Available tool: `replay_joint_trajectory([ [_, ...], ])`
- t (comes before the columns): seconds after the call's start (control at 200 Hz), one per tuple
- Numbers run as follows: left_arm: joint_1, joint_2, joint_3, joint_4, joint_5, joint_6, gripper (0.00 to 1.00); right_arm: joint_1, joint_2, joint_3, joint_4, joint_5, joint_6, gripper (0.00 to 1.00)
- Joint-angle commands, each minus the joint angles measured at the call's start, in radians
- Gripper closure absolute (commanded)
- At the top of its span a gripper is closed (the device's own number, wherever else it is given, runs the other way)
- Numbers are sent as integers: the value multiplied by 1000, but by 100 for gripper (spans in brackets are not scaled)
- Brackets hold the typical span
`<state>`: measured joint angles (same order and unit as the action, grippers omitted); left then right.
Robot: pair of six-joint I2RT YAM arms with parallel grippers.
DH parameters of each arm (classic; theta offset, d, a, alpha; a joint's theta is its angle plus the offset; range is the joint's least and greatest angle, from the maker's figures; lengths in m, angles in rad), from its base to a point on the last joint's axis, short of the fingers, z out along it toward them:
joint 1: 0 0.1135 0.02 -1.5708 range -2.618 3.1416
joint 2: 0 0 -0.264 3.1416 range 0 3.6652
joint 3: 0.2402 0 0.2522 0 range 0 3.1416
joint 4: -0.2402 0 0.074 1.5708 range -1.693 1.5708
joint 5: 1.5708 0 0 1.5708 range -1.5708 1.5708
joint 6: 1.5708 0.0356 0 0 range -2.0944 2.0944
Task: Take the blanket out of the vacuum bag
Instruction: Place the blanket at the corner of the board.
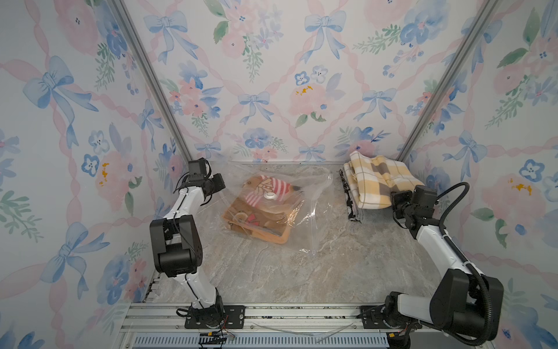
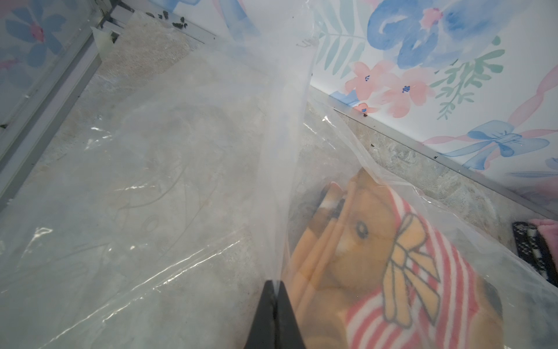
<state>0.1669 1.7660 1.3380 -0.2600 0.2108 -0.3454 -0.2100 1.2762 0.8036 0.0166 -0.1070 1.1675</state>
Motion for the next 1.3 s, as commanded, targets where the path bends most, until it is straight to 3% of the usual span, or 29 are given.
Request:
replay_joint_trajectory([
  [0.0,2,-25,-12,3,18,-3,100,2,-39,-41,-23,-68,-15,96],
  [0.185,2,-26,-11,4,18,-3,100,0,-50,-68,-45,-57,-47,73],
  [0.235,2,-26,-11,4,18,-1,100,-2,-51,-75,-43,-65,-53,62],
  [0.3,2,-27,-11,4,16,-1,100,-5,-62,-81,-45,-83,-70,35],
  [0.34,3,-28,-12,4,16,-1,100,-6,-77,-76,-70,-89,-89,25],
  [0.455,4,-29,-11,4,17,0,100,-11,-155,-61,-171,-90,-154,12],
  [0.63,5,-28,-11,3,21,0,100,-22,-303,35,-382,-65,-292,9],
  [0.75,8,-27,-8,4,25,-1,100,-20,-284,179,-498,-108,-388,8],
  [0.84,9,-25,-7,3,31,-2,100,-7,-190,282,-525,-179,-436,8],
  [0.92,8,-25,-7,4,36,-4,100,27,-79,377,-529,-171,-508,8],
  [1.065,9,-25,-10,4,36,-5,100,54,138,472,-401,-234,-537,12],
  [1.165,9,-23,-10,3,35,-3,100,104,292,587,-452,-199,-617,13],
  [1.295,8,-25,-10,3,35,-3,100,192,443,679,-523,-21,-722,12],
])
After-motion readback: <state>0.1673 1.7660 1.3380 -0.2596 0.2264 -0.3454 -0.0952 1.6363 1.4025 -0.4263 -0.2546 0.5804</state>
